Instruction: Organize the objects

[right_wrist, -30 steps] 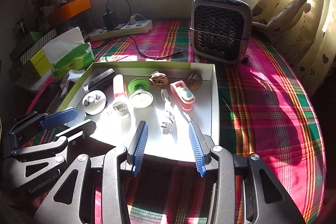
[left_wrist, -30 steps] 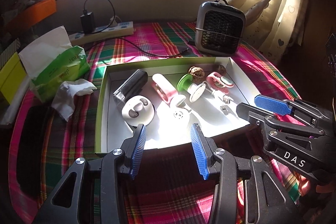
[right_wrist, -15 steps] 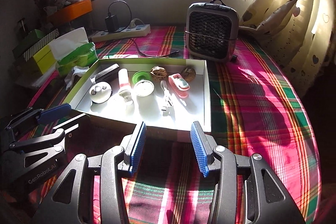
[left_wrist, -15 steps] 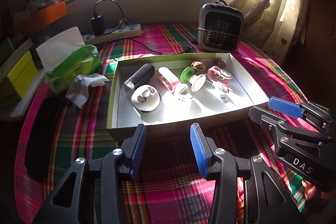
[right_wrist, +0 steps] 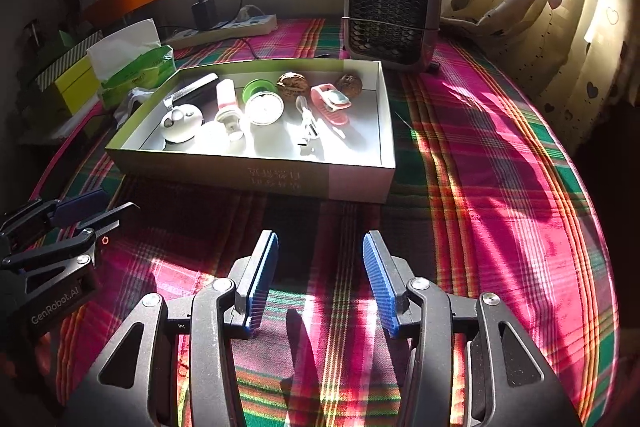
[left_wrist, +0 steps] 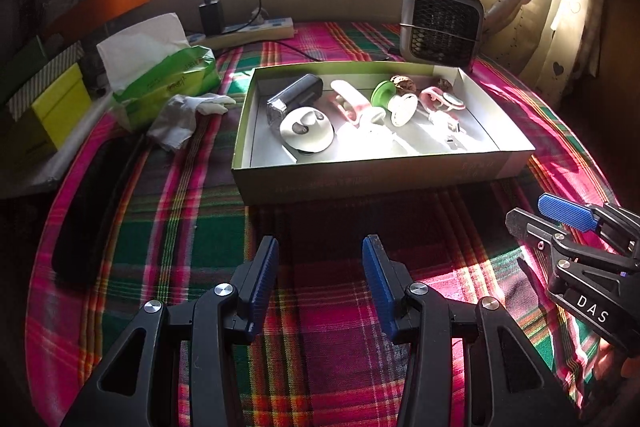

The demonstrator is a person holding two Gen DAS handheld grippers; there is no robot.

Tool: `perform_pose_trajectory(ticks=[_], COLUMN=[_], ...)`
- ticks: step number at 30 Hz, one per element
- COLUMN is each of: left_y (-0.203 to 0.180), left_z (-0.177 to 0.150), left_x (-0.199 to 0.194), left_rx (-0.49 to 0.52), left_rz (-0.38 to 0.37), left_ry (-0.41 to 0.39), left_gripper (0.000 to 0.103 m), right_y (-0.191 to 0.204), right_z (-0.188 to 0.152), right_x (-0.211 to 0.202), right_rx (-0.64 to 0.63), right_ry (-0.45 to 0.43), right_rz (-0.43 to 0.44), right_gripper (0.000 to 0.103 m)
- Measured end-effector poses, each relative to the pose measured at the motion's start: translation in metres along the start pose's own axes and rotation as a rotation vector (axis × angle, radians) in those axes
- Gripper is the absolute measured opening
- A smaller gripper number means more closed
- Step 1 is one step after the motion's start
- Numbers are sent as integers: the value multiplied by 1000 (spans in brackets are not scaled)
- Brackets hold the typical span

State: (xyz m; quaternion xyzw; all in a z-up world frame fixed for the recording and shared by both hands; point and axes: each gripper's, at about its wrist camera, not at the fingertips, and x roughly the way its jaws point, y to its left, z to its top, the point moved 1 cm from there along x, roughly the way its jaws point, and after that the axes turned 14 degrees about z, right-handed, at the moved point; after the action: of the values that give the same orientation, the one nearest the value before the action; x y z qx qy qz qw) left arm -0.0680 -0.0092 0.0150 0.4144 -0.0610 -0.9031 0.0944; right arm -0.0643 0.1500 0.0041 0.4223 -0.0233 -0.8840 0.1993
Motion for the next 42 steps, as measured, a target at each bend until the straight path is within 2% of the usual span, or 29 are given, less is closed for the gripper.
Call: perform_pose_trajectory(ticks=[6, 9, 18, 38, 42], left_y=[4, 5, 4, 4, 4], left_z=[-8, -12, -21, -24, -24], left_x=[0, 1, 2, 1, 1], left_rx=[-3, -6, -6, -15, -14], left_rz=[12, 27, 9, 10, 11], left_ry=[9, 13, 31, 19, 19], left_gripper=[42, 42, 42, 43, 43], right_y=[0, -3, -3, -12, -12], right_z=[-8, -12, -21, -27, -28], right_x=[-2, -3, -4, -8, -8], right_rx=[-3, 11, 18, 49, 50], right_ry=[8, 11, 22, 19, 20], right_rz=[-28, -35, -46, -80, -77], right_gripper=[47, 53, 54, 74, 75])
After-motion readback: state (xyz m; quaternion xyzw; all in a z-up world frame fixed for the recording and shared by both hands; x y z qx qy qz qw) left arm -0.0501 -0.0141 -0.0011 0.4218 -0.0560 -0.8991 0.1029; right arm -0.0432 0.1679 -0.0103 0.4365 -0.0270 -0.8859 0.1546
